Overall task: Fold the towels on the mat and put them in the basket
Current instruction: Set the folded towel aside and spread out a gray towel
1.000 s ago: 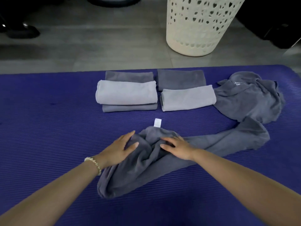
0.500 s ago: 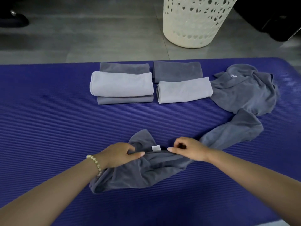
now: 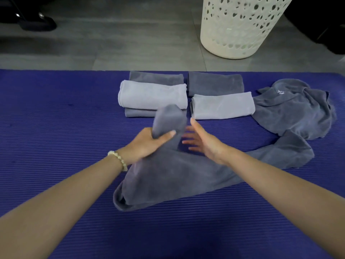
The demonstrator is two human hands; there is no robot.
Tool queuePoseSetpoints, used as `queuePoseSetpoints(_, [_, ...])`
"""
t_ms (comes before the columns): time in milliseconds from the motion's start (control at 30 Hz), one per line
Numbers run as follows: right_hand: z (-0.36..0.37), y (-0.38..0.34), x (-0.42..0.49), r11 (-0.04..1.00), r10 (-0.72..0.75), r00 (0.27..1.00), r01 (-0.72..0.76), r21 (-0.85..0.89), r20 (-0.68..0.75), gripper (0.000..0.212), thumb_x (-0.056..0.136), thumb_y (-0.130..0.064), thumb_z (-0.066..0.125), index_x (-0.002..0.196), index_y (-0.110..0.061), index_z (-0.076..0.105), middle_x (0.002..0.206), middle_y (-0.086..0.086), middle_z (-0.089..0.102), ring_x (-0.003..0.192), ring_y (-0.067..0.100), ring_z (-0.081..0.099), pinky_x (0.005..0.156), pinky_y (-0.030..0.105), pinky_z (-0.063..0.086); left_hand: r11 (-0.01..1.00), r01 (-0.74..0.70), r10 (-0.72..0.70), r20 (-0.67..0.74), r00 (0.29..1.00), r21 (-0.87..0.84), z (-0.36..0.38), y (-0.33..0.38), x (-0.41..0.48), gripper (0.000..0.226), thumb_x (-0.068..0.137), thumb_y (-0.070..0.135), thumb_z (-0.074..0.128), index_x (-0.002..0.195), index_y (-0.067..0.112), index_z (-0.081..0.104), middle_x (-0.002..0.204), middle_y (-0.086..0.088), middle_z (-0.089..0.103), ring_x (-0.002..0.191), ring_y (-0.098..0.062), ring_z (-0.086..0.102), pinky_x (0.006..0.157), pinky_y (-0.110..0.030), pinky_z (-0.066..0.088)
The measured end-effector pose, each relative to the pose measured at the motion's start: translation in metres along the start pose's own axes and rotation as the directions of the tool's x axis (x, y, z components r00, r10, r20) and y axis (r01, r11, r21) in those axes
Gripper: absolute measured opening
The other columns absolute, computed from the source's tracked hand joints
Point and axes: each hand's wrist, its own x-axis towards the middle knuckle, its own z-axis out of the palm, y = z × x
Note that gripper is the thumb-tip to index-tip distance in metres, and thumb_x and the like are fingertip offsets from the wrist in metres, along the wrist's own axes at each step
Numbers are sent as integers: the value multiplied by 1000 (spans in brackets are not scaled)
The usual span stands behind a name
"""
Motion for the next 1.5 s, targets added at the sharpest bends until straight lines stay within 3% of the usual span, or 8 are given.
queuePoseSetpoints(167, [33,7,2,880,190,951,-56,-471,243,76,69,-87,40,119,-35,62,118,-14,63,109,5,59,102,29,41,933,210,-330,-468,820,-291,-73,-30,2,64,77,69,59,94,7,62,96,-5,68,88,-23,65,74,-30,52])
queuePoseSetpoints(433, [62,-8,32,869,-94,975,178,-461,199,42,80,-55,67,92,-15,70,87,-1,70,80,9,66,77,24,50,767,374,-642,-639,424,-522,-189,-126,-39,95,80,71,53,143,2,34,141,-13,48,123,-34,52,95,-37,42])
queuePoseSetpoints(600, [59,1,42,894,-75,984,138,-427,159,23,83,-39,71,93,-19,72,91,-5,74,84,8,69,73,18,51,863,504,-381,-703,601,-36,-159,-132,-32,97,79,68,55,144,2,26,146,-20,36,132,-39,38,105,-45,35])
queuePoseSetpoints(733, [55,-6,37,952,-70,991,102,-290,117,21,86,-38,66,93,-19,75,88,-5,76,84,8,70,73,16,51,954,86,-75,-49,996,288,-88,-80,-18,86,76,81,39,140,24,44,143,5,45,132,-16,42,113,-33,30])
queuePoseSetpoints(867, [32,-19,27,989,-3,991,22,-143,133,42,79,-48,64,103,-15,73,100,7,74,94,20,70,86,29,52,939,-52,-17,196,980,339,-40,-43,-5,52,83,70,47,82,19,59,79,11,62,75,-8,59,75,-25,48])
queuePoseSetpoints(1000, [-14,-17,5,958,121,972,-62,-280,199,36,74,-56,69,81,-21,75,84,0,74,82,12,69,83,29,49,985,109,-69,267,961,-137,-44,-25,1,49,88,54,55,103,10,70,100,-5,74,96,-20,70,90,-33,53])
queuePoseSetpoints(1200, [-95,2,-38,716,124,986,-169,-677,-115,65,51,-72,74,65,-13,50,61,4,47,59,15,48,60,27,37,922,74,-184,-260,948,-380,-97,-33,3,41,91,51,53,100,15,71,102,-9,73,93,-19,69,85,-33,54])
queuePoseSetpoints(1500, [-109,-81,-57,977,-200,888,150,-150,-414,49,68,-60,64,97,-20,71,97,-2,73,100,13,67,86,26,50,888,-142,-58,-413,909,-438,-140,22,-4,37,98,49,41,100,19,63,94,3,73,90,-9,68,70,-20,52])
